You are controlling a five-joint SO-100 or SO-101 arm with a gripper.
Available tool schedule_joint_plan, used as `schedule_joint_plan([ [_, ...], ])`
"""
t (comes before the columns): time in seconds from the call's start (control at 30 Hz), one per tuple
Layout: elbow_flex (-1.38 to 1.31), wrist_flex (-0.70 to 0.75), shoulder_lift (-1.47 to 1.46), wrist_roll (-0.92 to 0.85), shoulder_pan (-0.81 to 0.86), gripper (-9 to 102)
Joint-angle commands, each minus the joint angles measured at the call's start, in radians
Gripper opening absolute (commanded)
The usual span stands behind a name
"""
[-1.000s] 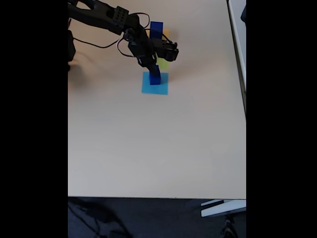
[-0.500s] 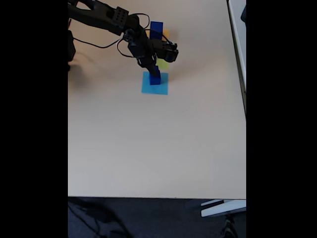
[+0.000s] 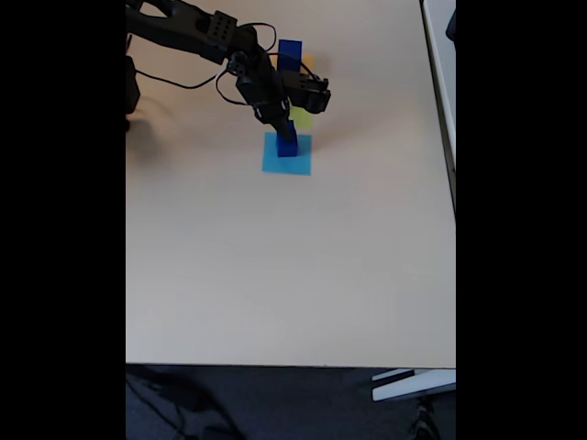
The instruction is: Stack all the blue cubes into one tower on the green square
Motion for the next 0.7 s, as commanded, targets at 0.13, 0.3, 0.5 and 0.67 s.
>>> schedule_joint_plan([
  [0.13, 0.003, -0.035, 0.084, 0.012, 0.008, 2],
  [0.3, 0.011, -0.041, 0.084, 0.017, 0.008, 2],
  [0.5, 0.012, -0.046, 0.084, 0.015, 0.009, 2],
  [0.67, 0.014, -0.051, 0.084, 0.015, 0.008, 3],
])
